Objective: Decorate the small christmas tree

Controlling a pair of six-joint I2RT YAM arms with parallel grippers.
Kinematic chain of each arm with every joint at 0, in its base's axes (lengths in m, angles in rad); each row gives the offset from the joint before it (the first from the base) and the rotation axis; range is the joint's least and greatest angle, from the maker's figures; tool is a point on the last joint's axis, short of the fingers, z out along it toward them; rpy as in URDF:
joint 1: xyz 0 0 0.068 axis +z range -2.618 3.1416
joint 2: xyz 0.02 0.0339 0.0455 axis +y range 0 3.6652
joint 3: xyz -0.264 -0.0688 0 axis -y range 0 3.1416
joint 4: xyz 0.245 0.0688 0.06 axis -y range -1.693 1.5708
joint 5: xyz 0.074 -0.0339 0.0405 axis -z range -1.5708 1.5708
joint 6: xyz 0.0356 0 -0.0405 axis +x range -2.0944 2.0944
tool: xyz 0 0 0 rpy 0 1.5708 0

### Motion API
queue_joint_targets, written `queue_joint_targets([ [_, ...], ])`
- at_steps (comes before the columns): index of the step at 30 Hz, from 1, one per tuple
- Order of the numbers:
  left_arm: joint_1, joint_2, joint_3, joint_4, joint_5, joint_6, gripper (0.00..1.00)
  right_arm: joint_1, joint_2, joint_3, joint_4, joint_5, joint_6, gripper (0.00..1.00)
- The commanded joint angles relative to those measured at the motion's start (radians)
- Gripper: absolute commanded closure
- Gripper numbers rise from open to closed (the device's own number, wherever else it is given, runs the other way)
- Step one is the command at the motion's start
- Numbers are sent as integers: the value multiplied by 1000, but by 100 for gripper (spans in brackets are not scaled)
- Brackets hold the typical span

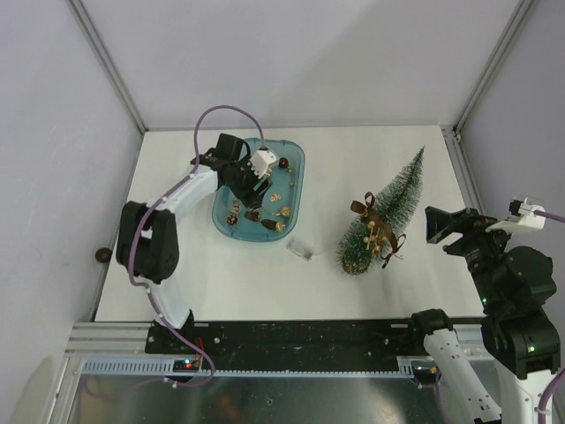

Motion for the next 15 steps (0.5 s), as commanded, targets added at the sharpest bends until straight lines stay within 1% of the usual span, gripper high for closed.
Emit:
queue_joint_targets([
  [1,23,83,72,1,24,-107,25,-2,-7,1,0,14,-18,21],
  [6,23,172,108,2,37,-152,23,-2,-7,1,-2,16,-22,21],
  [12,25,232,128,2,39,-127,23,-3,-6,1,-3,17,-24,20],
  [15,24,254,127,2,22,-113,26,-2,-9,1,-4,20,-23,21],
])
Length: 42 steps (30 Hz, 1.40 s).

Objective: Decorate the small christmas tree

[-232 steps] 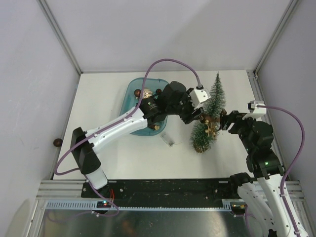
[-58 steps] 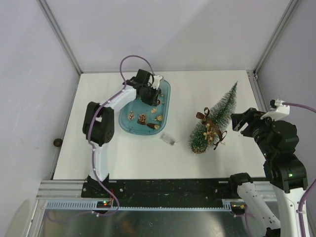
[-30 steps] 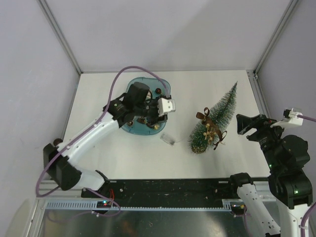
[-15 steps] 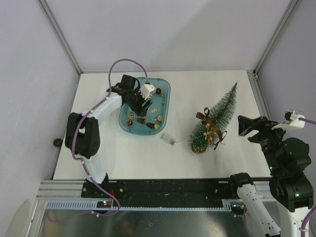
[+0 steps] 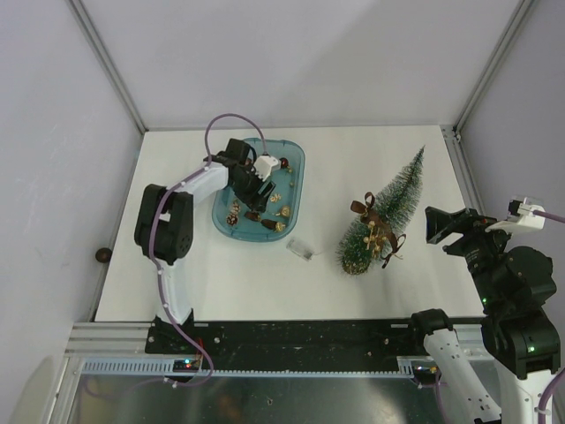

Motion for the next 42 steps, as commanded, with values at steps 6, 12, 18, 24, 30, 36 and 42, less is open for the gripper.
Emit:
queue_joint_targets([
  [6,5,12,25,1,1,15,45,-2,-12,1,-2,24,-12,20],
  [12,5,-73,27,0,3,28,72,-2,-10,1,-1,31,-16,20],
  [18,4,-226,116,-32,104,24,73,-2,-13,1,1,36,-23,20],
  [24,-4,-451,149,-55,383,66,70,-2,-12,1,4,58,-17,20],
  [30,-72,-606,139,-55,688,92,68,-3,4,0,-14,114,-6,19],
  [36,-242,-639,189,-55,757,61,69,-2,23,-26,-42,128,8,19],
  [42,-390,-573,304,-56,769,26,69,-2,28,-73,-59,163,16,19],
])
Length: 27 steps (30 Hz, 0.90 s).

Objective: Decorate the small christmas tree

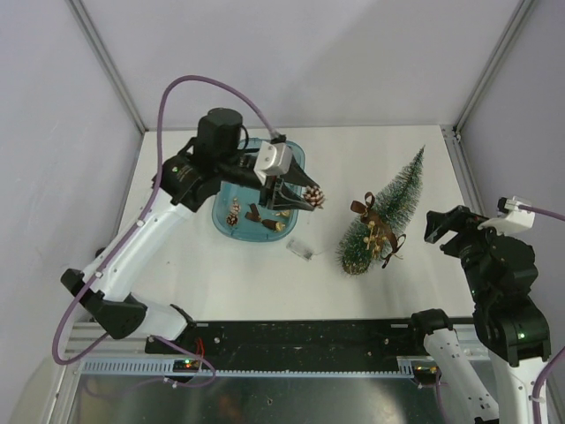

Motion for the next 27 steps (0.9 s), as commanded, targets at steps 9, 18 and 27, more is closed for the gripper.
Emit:
queue_joint_targets([
  [9,-195,154,238,14,-104,35,78,-4,6,-82,8,151,54,19],
  [18,-280,220,275,268,-475,-117,88,-3,-28,-134,59,132,72,19],
  [27,-264,256,243,509,-642,-458,85,-2,-32,-200,181,121,103,15],
])
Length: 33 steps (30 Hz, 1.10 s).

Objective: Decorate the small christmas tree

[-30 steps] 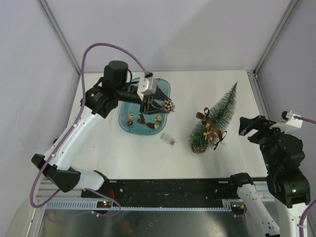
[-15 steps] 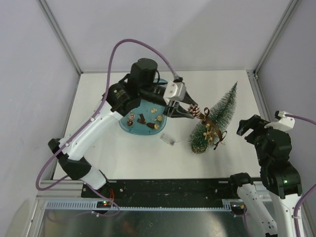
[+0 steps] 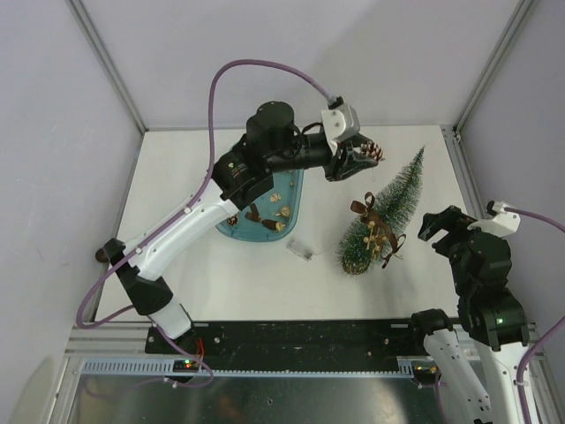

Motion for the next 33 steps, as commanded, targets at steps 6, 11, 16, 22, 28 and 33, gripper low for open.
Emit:
queue_joint_targets([
  [6,31,61,34,176,-75,-368,83,-2,-14,-36,201,-16,45,11],
  [11,32,89,-15,205,-56,-478,85,-2,-17,-47,216,-23,43,11],
  [16,33,100,-41,235,-37,-519,87,-2,-22,-63,224,-30,41,11],
  [22,33,98,-90,251,-42,-559,90,-2,-24,-87,235,-41,45,12],
  [28,32,78,-161,263,-63,-609,93,-2,-31,-93,229,-28,26,12],
  [33,28,67,-210,306,-63,-609,92,-3,-22,-104,225,-4,29,13],
])
